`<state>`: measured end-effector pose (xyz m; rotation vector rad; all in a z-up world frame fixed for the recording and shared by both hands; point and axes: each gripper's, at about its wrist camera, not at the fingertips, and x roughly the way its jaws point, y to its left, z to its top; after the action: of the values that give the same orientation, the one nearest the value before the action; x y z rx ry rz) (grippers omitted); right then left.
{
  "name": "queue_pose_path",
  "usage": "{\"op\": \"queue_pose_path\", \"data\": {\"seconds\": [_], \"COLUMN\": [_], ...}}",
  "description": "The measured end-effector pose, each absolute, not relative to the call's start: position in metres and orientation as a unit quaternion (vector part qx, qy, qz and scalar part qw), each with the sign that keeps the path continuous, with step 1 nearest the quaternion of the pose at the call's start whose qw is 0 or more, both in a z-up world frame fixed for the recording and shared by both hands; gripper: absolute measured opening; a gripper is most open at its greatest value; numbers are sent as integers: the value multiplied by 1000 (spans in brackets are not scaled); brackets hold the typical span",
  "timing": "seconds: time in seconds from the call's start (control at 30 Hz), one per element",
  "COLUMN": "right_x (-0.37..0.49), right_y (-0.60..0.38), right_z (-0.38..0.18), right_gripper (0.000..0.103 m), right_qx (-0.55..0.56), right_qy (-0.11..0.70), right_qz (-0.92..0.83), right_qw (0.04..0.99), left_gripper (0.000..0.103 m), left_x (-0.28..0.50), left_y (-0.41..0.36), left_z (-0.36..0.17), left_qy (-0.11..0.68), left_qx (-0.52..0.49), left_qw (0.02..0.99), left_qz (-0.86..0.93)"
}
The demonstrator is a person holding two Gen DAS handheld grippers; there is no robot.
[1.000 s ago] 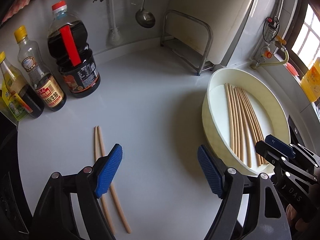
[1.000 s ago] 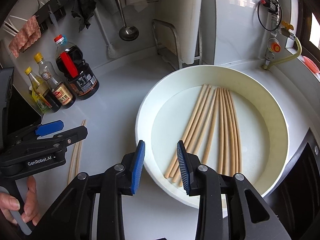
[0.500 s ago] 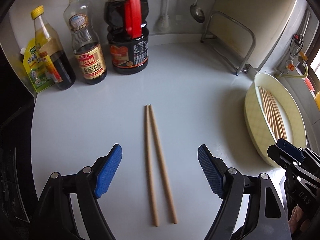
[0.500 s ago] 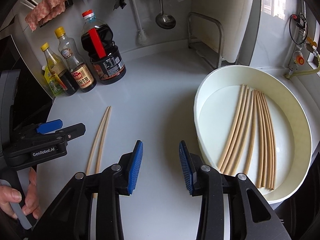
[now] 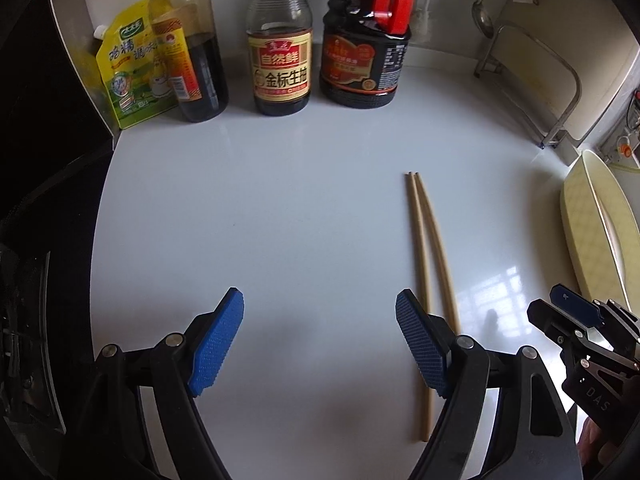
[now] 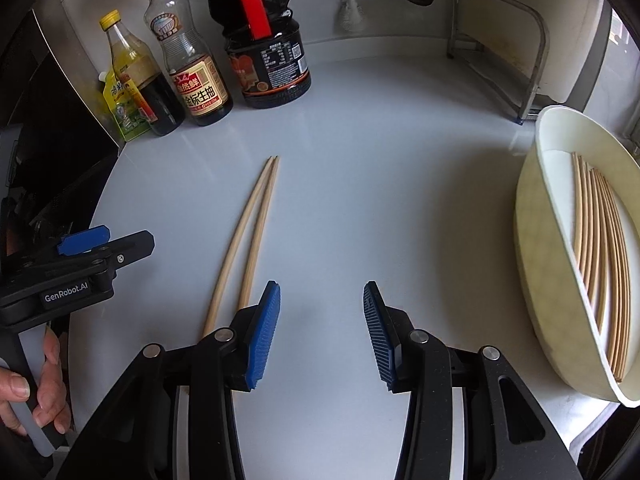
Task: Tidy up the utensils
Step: 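Separate the last two chopsticks with the right gripper while the left gripper pushes one aside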
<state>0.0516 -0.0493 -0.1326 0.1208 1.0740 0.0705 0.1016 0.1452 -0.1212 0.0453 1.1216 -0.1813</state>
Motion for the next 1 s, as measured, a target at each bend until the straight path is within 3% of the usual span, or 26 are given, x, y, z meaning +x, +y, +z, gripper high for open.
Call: {"op": "queue_pose_path", "data": {"seconds": [0.1,0.8,1.0], "right_x": [59,71,68], "right_y": [-38,6,0], "right_z": [-142,-174,-174], "right_gripper": [46,46,21], "right_qx": [56,-26,-30], "right_qy": [515,535,525], "right_qz": [39,37,40], "right_qw": [854,843,850], "left_gripper": [77,77,77], "left_x": [101,97,95], "left_y": [157,167,151], "left_z": [-128,-142,-145], "left_qy": [536,546,546], "left_qx": [19,7,9], "left_qw": [841,834,833], "left_qz": [-78,-78,-87]}}
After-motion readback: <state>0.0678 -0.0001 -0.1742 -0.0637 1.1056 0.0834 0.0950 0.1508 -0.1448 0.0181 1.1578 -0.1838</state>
